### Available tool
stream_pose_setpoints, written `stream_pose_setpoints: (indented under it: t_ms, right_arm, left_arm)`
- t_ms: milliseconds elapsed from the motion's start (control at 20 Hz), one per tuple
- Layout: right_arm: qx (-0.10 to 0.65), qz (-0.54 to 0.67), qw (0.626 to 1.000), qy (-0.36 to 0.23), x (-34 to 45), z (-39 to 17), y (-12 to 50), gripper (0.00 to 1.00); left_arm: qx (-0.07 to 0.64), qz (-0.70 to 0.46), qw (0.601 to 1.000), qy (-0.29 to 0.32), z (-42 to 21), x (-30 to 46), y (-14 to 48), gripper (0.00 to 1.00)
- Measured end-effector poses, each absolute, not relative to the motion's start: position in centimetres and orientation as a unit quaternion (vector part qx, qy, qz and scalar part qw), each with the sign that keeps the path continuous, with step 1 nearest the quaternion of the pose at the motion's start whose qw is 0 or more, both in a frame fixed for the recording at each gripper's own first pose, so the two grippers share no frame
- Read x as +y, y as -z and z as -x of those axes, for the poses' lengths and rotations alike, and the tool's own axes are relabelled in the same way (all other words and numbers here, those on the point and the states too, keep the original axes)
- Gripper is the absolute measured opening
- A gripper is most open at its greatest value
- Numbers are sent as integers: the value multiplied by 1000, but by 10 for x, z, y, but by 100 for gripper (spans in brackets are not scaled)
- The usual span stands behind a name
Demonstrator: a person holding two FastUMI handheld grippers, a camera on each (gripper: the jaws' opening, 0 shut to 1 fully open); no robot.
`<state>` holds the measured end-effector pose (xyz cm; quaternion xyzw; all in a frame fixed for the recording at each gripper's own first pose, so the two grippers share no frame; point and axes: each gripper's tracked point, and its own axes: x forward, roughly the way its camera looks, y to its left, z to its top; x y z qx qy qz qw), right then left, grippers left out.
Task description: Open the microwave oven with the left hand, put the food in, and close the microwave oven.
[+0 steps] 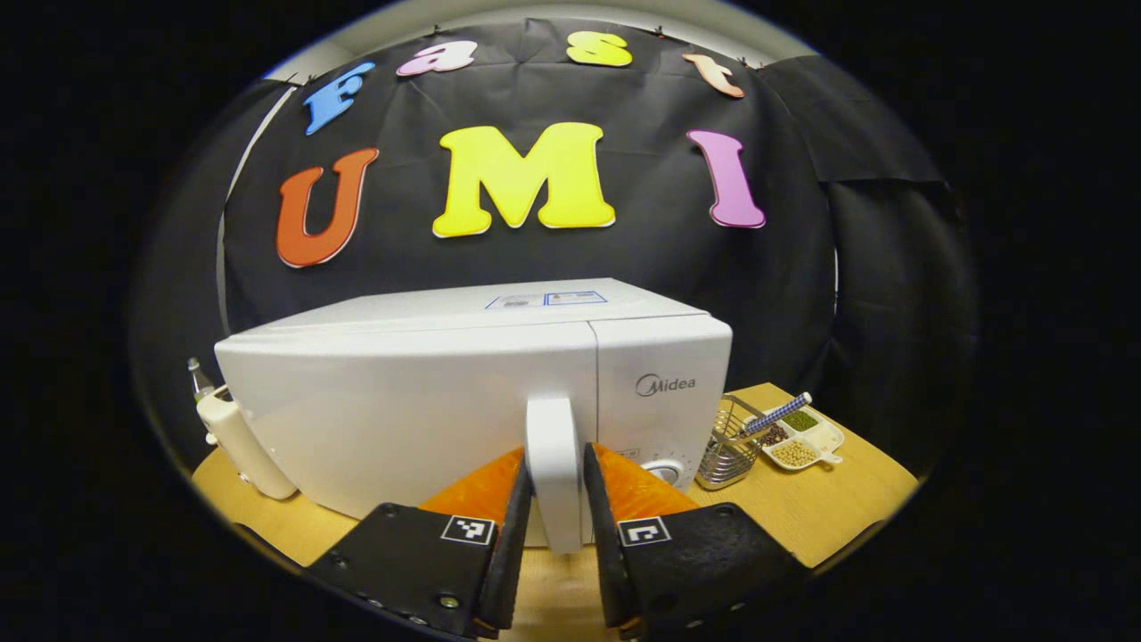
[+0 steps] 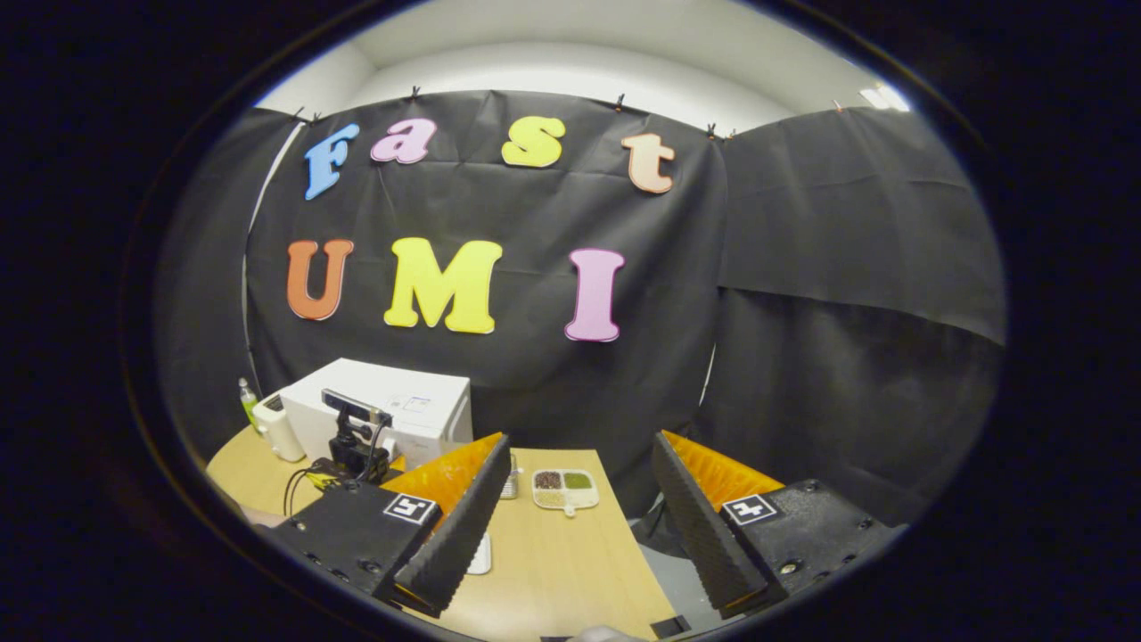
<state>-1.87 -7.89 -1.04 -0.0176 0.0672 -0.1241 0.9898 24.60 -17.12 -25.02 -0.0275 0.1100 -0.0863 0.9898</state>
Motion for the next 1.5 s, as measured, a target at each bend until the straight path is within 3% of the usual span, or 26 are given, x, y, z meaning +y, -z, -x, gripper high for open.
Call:
stream_pose_setpoints:
  t_ms: [100, 200, 250, 350, 550, 600, 650, 850, 1050, 1350, 1400, 1450, 1500]
  right_arm:
    - [64, 17, 990, 125, -79, 19, 9, 100]
    - [65, 12, 991, 120, -74, 19, 10, 100]
    - [65, 7, 991, 116, -72, 20, 12, 95]
    - [61, 4, 992, 111, -66, 21, 10, 100]
    - [53, 13, 993, 107, -61, 26, 7, 100]
    - [54, 11, 993, 107, -61, 27, 8, 95]
    - [56, 6, 993, 106, -62, 29, 10, 100]
    - [66, 10, 993, 97, -53, 30, 22, 100]
    - [68, 2, 996, 53, -24, 21, 25, 100]
    - [65, -7, 998, -25, 29, 8, 30, 100]
    - [67, -9, 997, -35, 36, 8, 32, 96]
    - [68, -11, 997, -43, 41, 7, 34, 100]
    - [68, -13, 996, -48, 44, 7, 35, 96]
  left_arm:
    - [114, 26, 989, 89, -246, -169, 252, 22]
    - [113, 22, 989, 92, -245, -166, 251, 17]
    - [116, 27, 988, 98, -243, -170, 251, 12]
    - [121, 29, 987, 107, -241, -170, 253, 12]
    - [121, 31, 985, 119, -239, -170, 252, 12]
    - [123, 33, 985, 120, -238, -169, 252, 12]
    - [132, 45, 984, 115, -230, -166, 254, 12]
    - [112, 30, 984, 134, -180, -148, 253, 12]
    - [118, 23, 982, 145, -130, -122, 257, 12]
    - [133, 13, 985, 112, -82, -77, 262, 13]
    - [135, 13, 985, 106, -78, -70, 263, 13]
    - [138, 9, 985, 100, -71, -62, 264, 14]
    - [140, 6, 986, 94, -65, -55, 264, 14]
